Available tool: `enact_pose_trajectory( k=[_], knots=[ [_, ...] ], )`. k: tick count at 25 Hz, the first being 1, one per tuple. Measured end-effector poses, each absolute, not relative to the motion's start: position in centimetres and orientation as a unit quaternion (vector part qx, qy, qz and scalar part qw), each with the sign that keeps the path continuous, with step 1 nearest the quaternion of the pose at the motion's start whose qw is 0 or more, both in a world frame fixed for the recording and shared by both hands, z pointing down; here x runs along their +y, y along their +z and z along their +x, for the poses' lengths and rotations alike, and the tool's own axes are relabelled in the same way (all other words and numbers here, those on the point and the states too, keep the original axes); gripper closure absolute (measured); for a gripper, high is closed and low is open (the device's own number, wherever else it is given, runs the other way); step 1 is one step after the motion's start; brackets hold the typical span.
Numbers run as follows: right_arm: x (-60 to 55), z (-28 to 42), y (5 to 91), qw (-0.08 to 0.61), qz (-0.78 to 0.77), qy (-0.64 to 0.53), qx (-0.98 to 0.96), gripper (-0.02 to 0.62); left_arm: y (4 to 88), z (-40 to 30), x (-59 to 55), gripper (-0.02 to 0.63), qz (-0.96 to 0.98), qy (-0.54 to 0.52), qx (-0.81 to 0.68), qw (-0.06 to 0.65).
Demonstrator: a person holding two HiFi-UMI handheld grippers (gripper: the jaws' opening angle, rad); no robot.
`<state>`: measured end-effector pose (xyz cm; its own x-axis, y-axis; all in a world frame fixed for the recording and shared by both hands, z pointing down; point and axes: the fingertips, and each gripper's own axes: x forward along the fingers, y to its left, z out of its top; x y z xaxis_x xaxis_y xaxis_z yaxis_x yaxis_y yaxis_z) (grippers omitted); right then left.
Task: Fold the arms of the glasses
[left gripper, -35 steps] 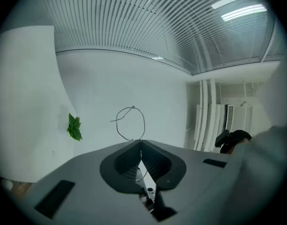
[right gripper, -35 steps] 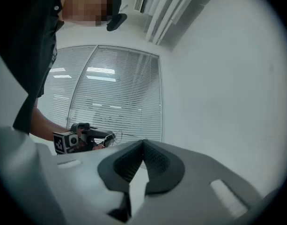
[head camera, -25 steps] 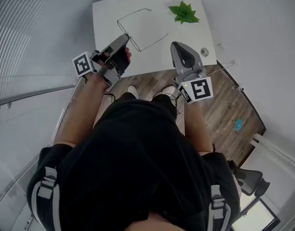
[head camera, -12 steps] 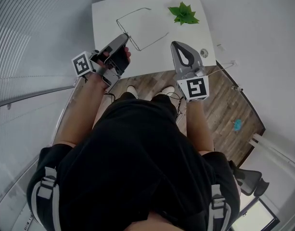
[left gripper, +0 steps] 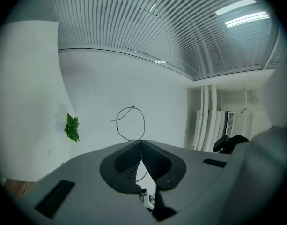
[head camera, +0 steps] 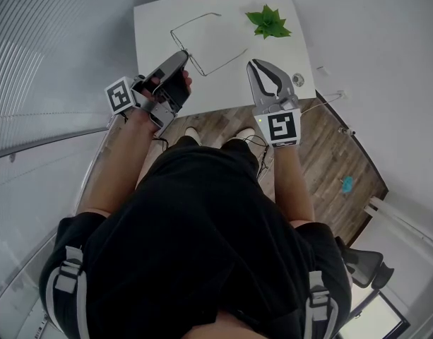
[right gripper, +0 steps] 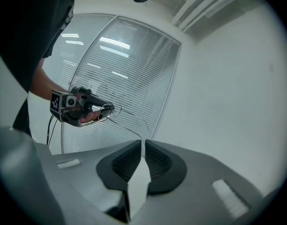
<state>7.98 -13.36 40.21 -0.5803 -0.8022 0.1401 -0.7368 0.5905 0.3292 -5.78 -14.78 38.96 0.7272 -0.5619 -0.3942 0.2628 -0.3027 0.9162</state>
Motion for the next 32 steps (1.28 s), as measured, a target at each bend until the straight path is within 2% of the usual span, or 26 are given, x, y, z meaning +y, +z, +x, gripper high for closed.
enact_pose_trajectory(
  k=[16, 32],
  knots=[
    [-15.4, 8.1, 43.3, 0.331, 0.436, -0.264, -0.794, 0.529, 38.7, -5.5, -14.5, 0.594, 0.716, -0.353, -0.101, 0.594],
    [-16.1, 7.9, 44.3, 0.386, 0.42, -0.316, -0.758, 0.531, 38.7, -5.2, -14.3, 0.595, 0.715, -0.35, -0.095, 0.598]
  ],
)
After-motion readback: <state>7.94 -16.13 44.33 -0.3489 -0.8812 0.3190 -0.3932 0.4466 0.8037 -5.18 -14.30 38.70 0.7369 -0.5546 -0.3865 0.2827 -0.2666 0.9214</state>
